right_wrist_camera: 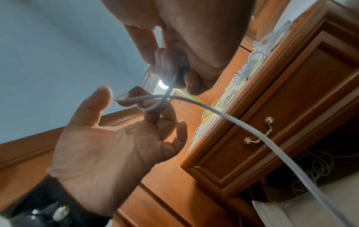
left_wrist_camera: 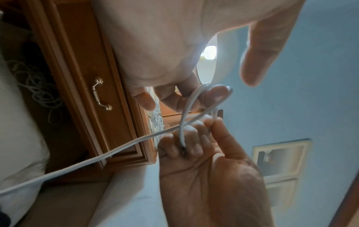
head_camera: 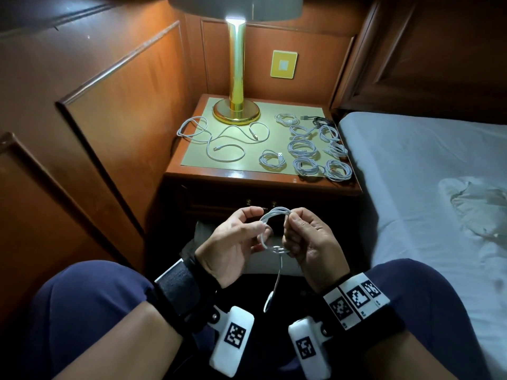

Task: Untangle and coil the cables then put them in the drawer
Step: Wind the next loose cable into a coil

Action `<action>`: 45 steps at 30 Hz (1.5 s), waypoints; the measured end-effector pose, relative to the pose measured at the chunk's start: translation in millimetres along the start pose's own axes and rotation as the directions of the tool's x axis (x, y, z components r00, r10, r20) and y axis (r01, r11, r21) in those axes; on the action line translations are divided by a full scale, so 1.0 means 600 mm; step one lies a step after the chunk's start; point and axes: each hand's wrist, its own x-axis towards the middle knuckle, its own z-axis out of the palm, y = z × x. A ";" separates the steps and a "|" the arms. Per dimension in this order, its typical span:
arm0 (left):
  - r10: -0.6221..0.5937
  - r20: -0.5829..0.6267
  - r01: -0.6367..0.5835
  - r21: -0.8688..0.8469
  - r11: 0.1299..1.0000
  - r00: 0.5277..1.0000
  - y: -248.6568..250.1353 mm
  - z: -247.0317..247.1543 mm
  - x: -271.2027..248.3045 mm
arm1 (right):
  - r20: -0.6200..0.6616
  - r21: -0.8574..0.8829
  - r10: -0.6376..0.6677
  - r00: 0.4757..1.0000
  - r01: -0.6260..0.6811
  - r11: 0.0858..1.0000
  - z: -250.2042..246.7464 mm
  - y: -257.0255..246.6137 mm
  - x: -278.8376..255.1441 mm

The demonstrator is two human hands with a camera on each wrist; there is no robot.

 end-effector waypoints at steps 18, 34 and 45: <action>0.021 -0.144 0.002 0.152 0.988 0.989 -0.003 -0.008 0.024 | -0.065 -0.398 -0.196 0.978 0.155 0.904 -0.063 0.003 0.010; 0.232 -0.292 -0.129 0.332 0.934 0.928 -0.003 -0.031 0.030 | -0.076 -0.509 -0.276 0.958 0.200 0.837 -0.074 -0.015 0.012; 0.327 -0.408 -0.061 0.544 0.837 0.852 0.026 -0.067 0.046 | -0.244 -0.522 -0.337 0.909 0.170 0.836 -0.099 -0.029 0.027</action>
